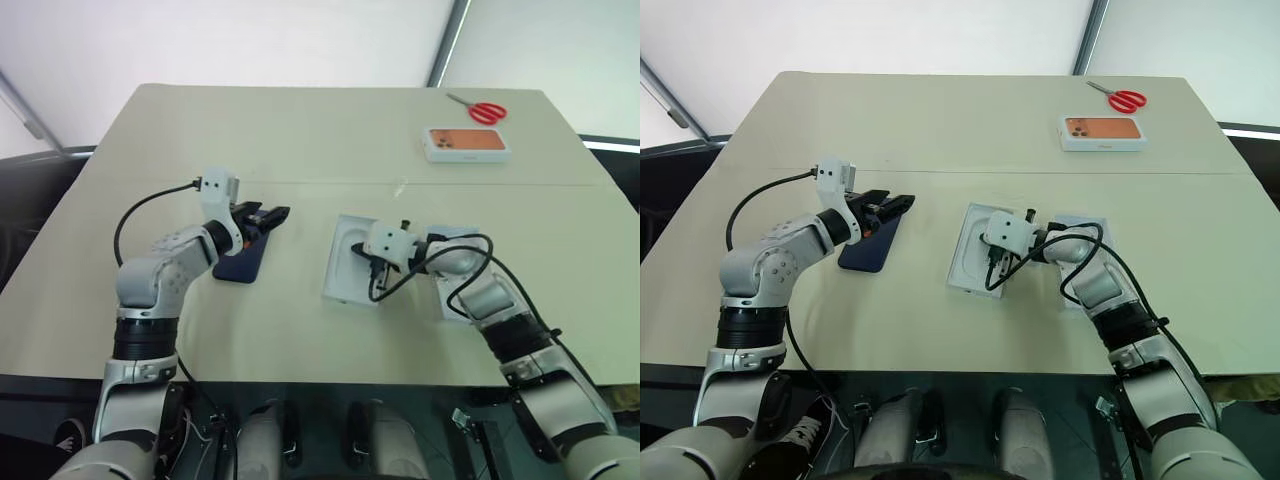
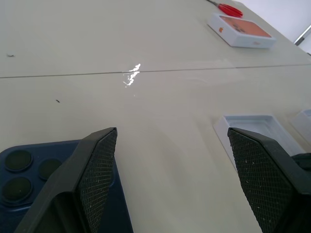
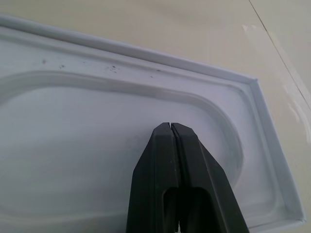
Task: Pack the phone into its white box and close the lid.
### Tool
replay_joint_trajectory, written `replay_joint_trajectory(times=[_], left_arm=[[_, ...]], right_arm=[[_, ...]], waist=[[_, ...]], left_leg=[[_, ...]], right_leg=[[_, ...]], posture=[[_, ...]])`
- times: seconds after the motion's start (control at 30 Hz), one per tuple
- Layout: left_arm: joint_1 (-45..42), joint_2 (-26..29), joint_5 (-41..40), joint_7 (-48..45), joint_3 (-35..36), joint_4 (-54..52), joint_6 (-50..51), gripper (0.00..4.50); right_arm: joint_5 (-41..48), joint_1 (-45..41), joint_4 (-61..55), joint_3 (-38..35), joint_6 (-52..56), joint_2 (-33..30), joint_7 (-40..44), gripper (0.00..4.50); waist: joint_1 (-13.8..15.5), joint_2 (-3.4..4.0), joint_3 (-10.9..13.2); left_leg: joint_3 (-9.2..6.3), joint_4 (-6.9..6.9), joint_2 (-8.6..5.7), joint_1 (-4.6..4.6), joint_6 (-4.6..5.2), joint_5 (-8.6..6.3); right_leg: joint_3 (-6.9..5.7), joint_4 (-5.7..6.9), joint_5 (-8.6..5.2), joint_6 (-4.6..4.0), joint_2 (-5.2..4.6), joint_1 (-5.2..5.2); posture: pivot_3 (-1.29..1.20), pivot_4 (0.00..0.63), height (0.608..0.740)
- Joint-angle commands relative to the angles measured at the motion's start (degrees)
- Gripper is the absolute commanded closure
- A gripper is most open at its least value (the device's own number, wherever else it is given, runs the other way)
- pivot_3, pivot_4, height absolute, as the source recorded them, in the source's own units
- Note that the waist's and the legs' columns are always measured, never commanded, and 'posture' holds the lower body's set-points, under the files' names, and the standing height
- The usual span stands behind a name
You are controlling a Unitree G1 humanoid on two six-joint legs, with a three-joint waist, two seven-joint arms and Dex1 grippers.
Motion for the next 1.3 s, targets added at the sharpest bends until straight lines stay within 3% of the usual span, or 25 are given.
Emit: replay_joint_trajectory(times=[0.03,0.33,0.4,0.53,0.67,0.87,1.1,1.3], left_arm=[[0.0,0.2,0.0,-0.1,0.8,-1.9,-1.1,0.67],[-0.7,3.8,-0.8,-3.1,2.8,0.4,-1.2,0.67],[-0.8,6.9,-0.3,-5.1,3.1,2.5,-0.3,0.67],[-2.2,14.0,-2.2,-11.6,5.1,10.4,3.5,0.67],[-4.3,17.4,-2.1,-14.4,5.7,17.1,5.1,0.67],[-6.8,18.3,-2.6,-17.5,6.0,25.2,8.9,0.67],[-7.3,18.9,-1.5,-22.4,1.4,28.5,15.6,0.67],[-7.3,17.8,0.8,-22.3,-2.0,29.1,18.1,0.67]], right_arm=[[0.1,-0.9,-0.5,-1.2,-0.3,0.3,-0.8,4.46],[4.7,-1.0,-3.3,-4.0,3.5,-0.4,3.0,4.46],[6.3,-3.1,-3.8,-5.4,5.5,0.9,2.2,4.46],[7.8,-7.1,-4.0,-3.9,8.4,7.5,0.6,4.46],[4.7,-10.0,0.2,-0.3,7.9,14.0,-2.0,4.46],[-0.7,-15.2,12.9,5.5,6.7,22.2,-6.2,4.46],[-3.6,-20.9,23.9,7.6,6.5,25.3,-4.7,4.46],[-3.9,-21.8,26.6,7.7,6.1,26.1,-2.8,4.46]], waist=[[0.0,0.0,0.0],[0.0,0.0,0.0],[0.0,0.0,0.0],[-0.8,0.03,0.0],[-1.0,0.02,0.0],[-0.5,0.0,0.0],[-0.6,-0.01,0.0],[-0.6,0.01,-0.1]], left_leg=[[0.0,0.0,0.0,0.0,0.0,0.0],[0.0,0.0,0.0,0.0,0.0,0.0],[0.0,0.0,0.0,0.0,0.0,0.0],[0.02,-0.03,0.07,0.0,-0.08,0.04],[0.01,-0.11,0.1,-0.01,-0.14,0.08],[0.03,-0.08,-0.05,-0.03,-0.13,0.07],[0.04,-0.09,-0.05,-0.03,-0.13,0.07],[0.04,-0.09,-0.05,0.04,-0.14,0.07]], right_leg=[[0.0,0.0,0.0,0.0,-0.01,0.0],[0.0,0.0,0.0,0.0,-0.01,0.0],[0.0,0.0,0.0,0.0,-0.01,-0.01],[0.02,0.06,0.0,-0.01,0.05,-0.11],[0.02,0.06,-0.01,-0.02,0.08,-0.13],[0.02,0.07,-0.01,-0.01,0.02,-0.12],[0.02,0.1,-0.01,-0.01,0.03,-0.13],[0.04,0.12,-0.01,-0.01,0.03,-0.09]], posture=[[0.0,0.15,0.738],[0.0,0.15,0.738],[0.0,0.15,0.738],[0.0,0.15,0.738],[0.0,0.15,0.738],[0.0,0.15,0.738],[0.0,0.15,0.738],[0.0,0.15,0.738]])
